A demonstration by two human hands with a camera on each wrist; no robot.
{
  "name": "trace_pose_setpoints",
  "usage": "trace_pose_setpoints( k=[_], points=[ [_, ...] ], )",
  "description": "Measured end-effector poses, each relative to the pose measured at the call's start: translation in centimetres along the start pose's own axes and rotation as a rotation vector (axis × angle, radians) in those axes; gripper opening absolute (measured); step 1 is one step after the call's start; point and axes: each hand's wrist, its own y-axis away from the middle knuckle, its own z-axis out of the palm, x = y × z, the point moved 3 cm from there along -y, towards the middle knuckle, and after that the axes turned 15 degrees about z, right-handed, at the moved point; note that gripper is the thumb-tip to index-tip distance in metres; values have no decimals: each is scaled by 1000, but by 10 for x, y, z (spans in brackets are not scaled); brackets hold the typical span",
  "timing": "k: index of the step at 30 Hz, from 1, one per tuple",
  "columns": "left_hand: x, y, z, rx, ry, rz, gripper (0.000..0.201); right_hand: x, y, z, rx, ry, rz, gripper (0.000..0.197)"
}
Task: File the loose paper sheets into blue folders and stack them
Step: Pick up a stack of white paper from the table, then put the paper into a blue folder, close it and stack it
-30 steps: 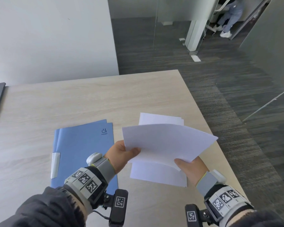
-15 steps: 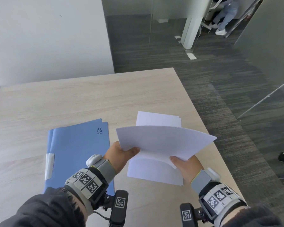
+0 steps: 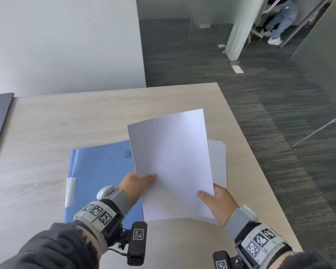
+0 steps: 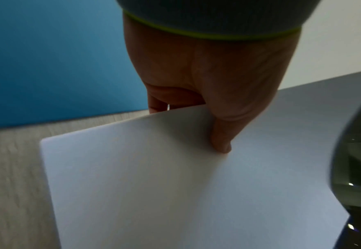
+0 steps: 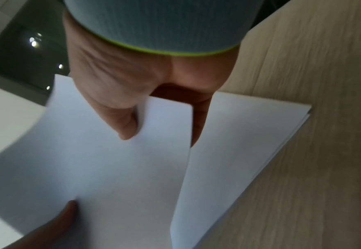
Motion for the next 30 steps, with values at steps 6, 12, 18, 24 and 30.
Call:
trace_pose_setpoints(
  k=[6,12,18,24,30],
  points=[
    [-47,17,-52,12,-311,-55,14,6,-15,45,-11,84,74,13],
    [-91,47,-153,494,-346,-146,4,-9,-28,113,-113,34,116,15],
    [-125,61,-209,517,-379,-241,30,-34,-40,196,-161,11,114,5],
    [-127,43,-206,437,-329,-229,42,-28,-57,223,-87,85,115,4],
    [-128,36,-206,393,-366,-226,39,-33,-56,224,-61,88,121,6]
  ],
)
